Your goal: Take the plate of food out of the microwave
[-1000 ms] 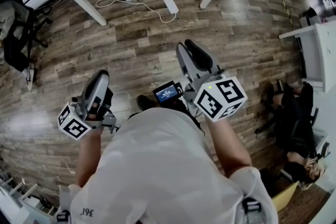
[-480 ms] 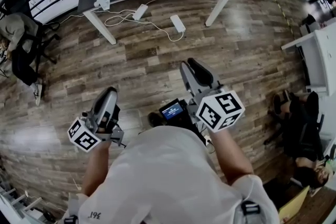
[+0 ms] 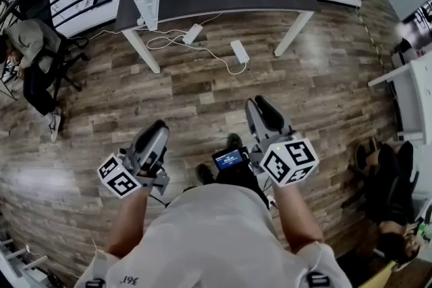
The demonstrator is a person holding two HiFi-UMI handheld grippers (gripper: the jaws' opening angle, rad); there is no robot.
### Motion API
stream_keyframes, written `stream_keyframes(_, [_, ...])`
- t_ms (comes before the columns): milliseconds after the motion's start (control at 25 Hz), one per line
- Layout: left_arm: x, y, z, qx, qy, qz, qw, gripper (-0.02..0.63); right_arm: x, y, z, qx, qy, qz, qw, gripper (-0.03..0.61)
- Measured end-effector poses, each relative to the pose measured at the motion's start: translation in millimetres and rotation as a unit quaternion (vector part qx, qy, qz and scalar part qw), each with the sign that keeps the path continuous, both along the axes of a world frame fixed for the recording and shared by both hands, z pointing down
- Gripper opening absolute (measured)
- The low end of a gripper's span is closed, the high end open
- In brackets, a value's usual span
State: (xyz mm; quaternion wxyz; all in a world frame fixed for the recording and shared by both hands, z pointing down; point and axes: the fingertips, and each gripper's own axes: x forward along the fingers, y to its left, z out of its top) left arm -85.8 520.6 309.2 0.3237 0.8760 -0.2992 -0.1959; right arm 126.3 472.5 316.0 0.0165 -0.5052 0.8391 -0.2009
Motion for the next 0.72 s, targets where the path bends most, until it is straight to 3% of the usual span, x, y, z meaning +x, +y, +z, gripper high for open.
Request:
stream_keyframes(240, [17.8, -69.8, 1.3, 0.002, -0.004, -0.008, 1.0, 0.092, 17.9, -75.1, 8.4, -0.002, -0.003, 0.001, 1.0, 0.072])
stream_keyframes(720, [74.2, -264.6, 6.7, -0.017, -0.026, -0.081, 0.9962, 0.092, 60.7, -280.3, 19.9, -0.023, -0.014, -0.059, 0.998, 0.072])
